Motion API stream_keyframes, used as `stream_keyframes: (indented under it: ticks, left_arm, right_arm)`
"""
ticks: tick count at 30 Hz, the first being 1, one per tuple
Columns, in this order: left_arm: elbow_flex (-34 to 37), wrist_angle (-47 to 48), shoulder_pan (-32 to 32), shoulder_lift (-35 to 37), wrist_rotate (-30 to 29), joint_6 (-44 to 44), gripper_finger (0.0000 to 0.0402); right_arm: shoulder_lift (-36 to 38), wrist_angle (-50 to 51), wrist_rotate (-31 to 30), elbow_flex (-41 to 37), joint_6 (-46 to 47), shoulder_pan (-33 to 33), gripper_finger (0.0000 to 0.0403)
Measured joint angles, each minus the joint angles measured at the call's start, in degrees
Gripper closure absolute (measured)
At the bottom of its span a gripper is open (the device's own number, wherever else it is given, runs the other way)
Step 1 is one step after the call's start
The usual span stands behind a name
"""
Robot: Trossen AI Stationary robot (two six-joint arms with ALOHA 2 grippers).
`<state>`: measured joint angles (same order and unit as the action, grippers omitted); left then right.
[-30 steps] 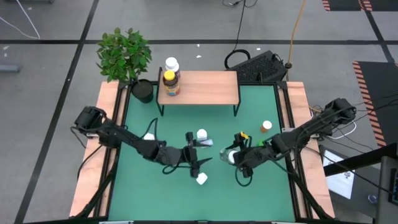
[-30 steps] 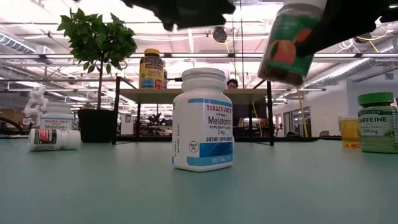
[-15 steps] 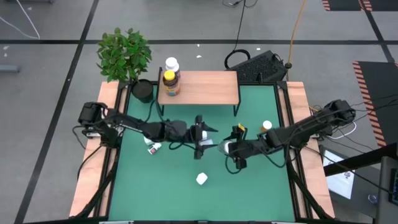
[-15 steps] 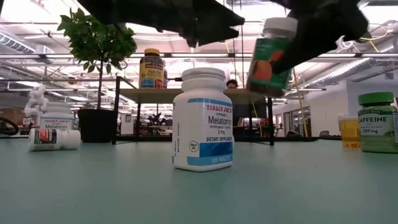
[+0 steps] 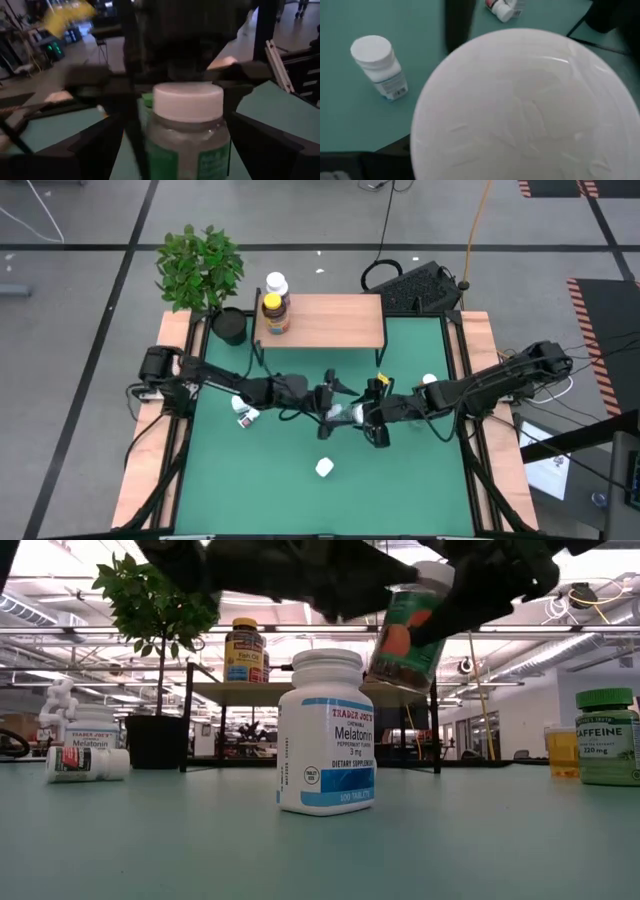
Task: Pick and place medicine bottles onto shelf by color
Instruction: Put the large green pill bottle pill on the shelf
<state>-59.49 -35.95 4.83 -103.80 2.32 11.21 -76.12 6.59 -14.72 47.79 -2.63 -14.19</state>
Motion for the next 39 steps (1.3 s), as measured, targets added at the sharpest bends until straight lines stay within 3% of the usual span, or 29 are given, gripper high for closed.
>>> stream_keyframes:
  ticks: [5, 12, 24, 33, 39]
  left_arm:
    - [-6.3, 4.6, 0.3, -5.1, -3.1, -1.8, 0.0046]
    - [-9.4, 10.5, 0.3, -5.4, -6.8, -2.8, 0.0050]
    - [-9.4, 10.4, 0.3, -5.4, -6.4, -1.3, 0.0172]
    - [-9.5, 10.4, 0.7, -4.9, -7.9, -4.7, 0.0150]
    - [-9.5, 12.2, 2.1, -2.9, -10.8, -5.9, 0.0173]
  right_arm:
    - [0.0, 0.0, -0.5, -1.3, 1.4, 1.4, 0.0114]
    - [0.0, -3.2, -1.9, -4.4, 2.4, 2.2, 0.0114]
    - [0.0, -5.1, -0.5, -4.5, 3.4, 2.5, 0.0114]
    - [1.0, -5.1, -0.6, -4.4, 3.4, 1.9, 0.0072]
    - [5.6, -5.4, -2.0, -6.6, 4.7, -0.3, 0.0049]
